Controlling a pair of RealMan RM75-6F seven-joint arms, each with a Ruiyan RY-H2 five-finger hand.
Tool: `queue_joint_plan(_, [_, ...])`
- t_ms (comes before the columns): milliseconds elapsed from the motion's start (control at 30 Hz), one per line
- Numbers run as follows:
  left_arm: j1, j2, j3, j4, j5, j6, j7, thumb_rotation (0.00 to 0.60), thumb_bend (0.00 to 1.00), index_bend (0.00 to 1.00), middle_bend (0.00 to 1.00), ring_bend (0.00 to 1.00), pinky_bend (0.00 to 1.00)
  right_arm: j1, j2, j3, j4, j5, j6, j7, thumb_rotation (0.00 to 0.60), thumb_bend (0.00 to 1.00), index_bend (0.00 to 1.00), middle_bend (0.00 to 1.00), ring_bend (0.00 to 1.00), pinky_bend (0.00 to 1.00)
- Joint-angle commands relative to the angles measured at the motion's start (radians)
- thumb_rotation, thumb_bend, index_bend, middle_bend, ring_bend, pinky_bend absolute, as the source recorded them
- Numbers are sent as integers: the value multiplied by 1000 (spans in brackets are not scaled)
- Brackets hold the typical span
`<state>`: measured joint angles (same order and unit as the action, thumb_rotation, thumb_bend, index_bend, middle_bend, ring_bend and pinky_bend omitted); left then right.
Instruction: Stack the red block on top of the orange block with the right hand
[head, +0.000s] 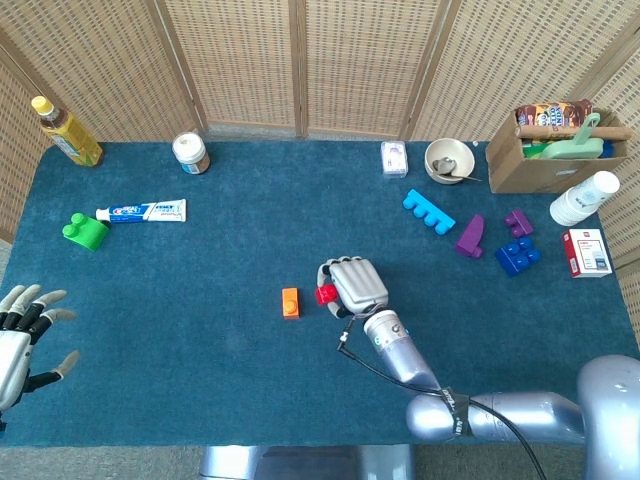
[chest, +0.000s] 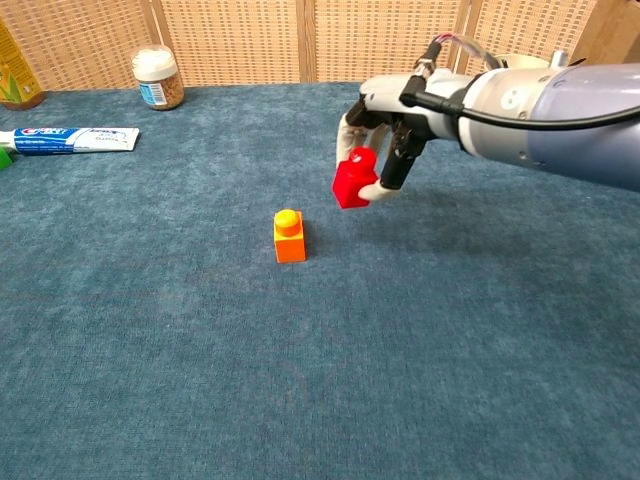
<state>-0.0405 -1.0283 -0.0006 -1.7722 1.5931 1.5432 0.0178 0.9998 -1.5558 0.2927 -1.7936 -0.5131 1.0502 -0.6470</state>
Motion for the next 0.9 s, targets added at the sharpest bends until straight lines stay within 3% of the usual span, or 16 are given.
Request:
queue_joint_plan(33, [3,2,1,4,-2,3,-6,600,304,351,225,118,80,13,-11,-2,17,-18,-26,15,600,334,656,359,292,308])
queue_joint_plan(533, [22,6,6,5,-11,20,-11,599,304,351,225,117,80,5,-17,24,127,-329,-253,334,600,327,664,369,292,308])
queue_joint_plan(900, [24,1,3,-9,-21,18,12,600,304,351,225,117,80,13,-43,34,242,-510,-312,514,600,315,663,370,292,308])
